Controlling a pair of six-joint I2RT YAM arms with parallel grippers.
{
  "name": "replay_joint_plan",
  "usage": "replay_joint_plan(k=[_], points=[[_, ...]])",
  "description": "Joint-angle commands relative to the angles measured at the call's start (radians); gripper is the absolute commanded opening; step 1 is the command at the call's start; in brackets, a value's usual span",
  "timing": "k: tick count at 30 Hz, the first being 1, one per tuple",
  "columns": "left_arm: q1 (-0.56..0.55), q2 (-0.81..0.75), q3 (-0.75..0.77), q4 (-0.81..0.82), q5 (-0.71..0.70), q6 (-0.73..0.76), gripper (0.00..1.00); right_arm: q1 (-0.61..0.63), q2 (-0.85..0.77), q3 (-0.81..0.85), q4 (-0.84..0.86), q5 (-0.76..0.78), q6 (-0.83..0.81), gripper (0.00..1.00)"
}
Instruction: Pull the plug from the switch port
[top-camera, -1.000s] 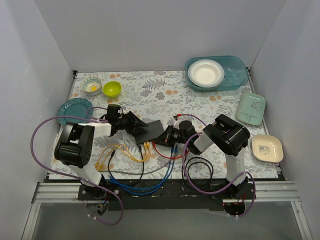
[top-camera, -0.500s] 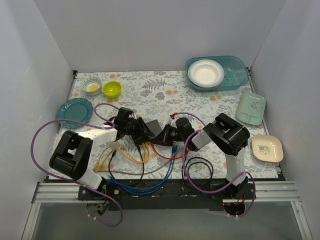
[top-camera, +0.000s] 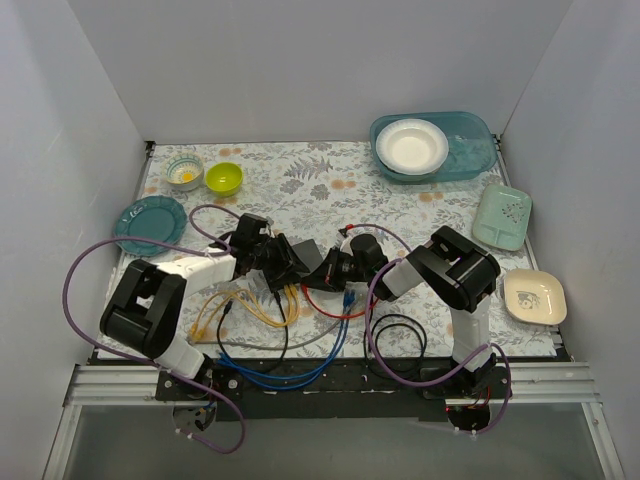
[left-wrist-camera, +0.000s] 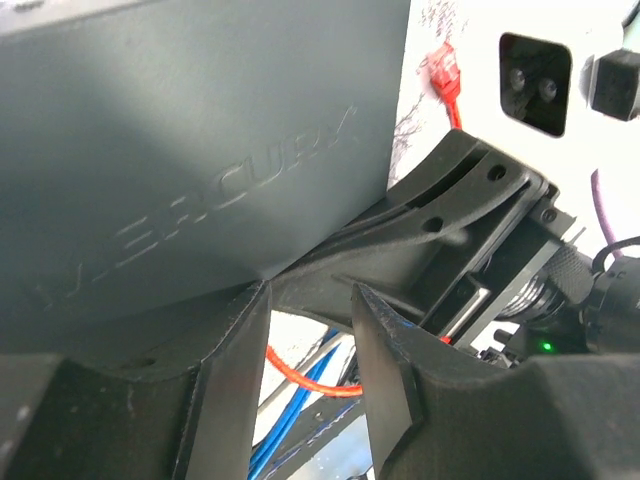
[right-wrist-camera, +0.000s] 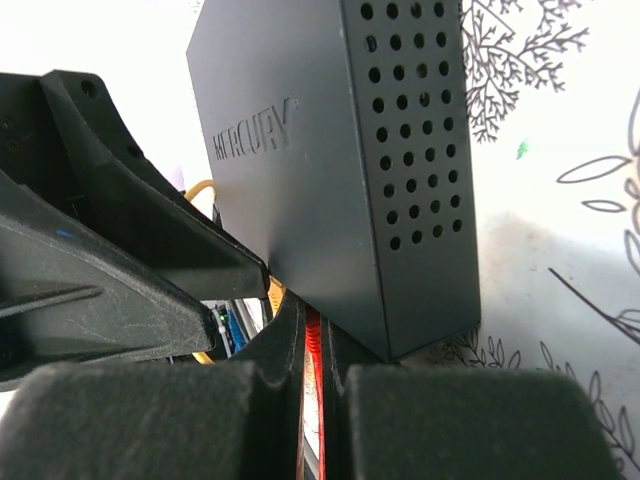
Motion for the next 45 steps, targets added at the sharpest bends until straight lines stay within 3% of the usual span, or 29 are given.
replay_joint_plan(k=[1, 7, 16, 20, 28, 31, 33, 34, 37, 45], points=[[-0.002, 0.076, -0.012, -0.108, -0.157, 0.032, 0.39, 0.006, 0.015, -0.014, -0.228, 0.026, -0.096, 0.01], [-0.002, 0.076, 0.011, -0.131, -0.191, 0.015, 0.39, 0.003, -0.014, -0.029, -0.296, 0.026, -0.141, 0.01], [-0.022, -0.111, -0.045, -0.169, -0.193, 0.012, 0.40, -0.001, 0.004, 0.003, -0.297, 0.021, -0.149, 0.01], [-0.021, -0.106, -0.059, -0.181, -0.231, -0.004, 0.40, -0.004, -0.019, 0.029, -0.412, 0.040, -0.221, 0.01], [0.053, -0.123, -0.026, -0.157, -0.224, -0.019, 0.41, -0.084, -0.252, -0.089, -0.681, 0.231, -0.328, 0.01], [0.090, -0.137, 0.000, -0.137, -0.195, 0.001, 0.42, -0.101, -0.307, -0.092, -0.695, 0.244, -0.392, 0.01], [0.107, -0.145, 0.013, -0.099, -0.170, 0.007, 0.43, -0.099, -0.332, -0.079, -0.669, 0.222, -0.423, 0.13], [0.117, -0.145, 0.019, -0.090, -0.153, 0.007, 0.43, -0.096, -0.362, -0.076, -0.655, 0.221, -0.425, 0.28], [0.128, -0.129, 0.046, -0.059, -0.124, 0.009, 0.44, -0.075, -0.405, -0.033, -0.614, 0.218, -0.428, 0.42], [0.145, -0.044, 0.047, -0.036, -0.052, -0.007, 0.45, 0.017, -0.317, 0.132, -0.586, 0.140, -0.439, 0.47]])
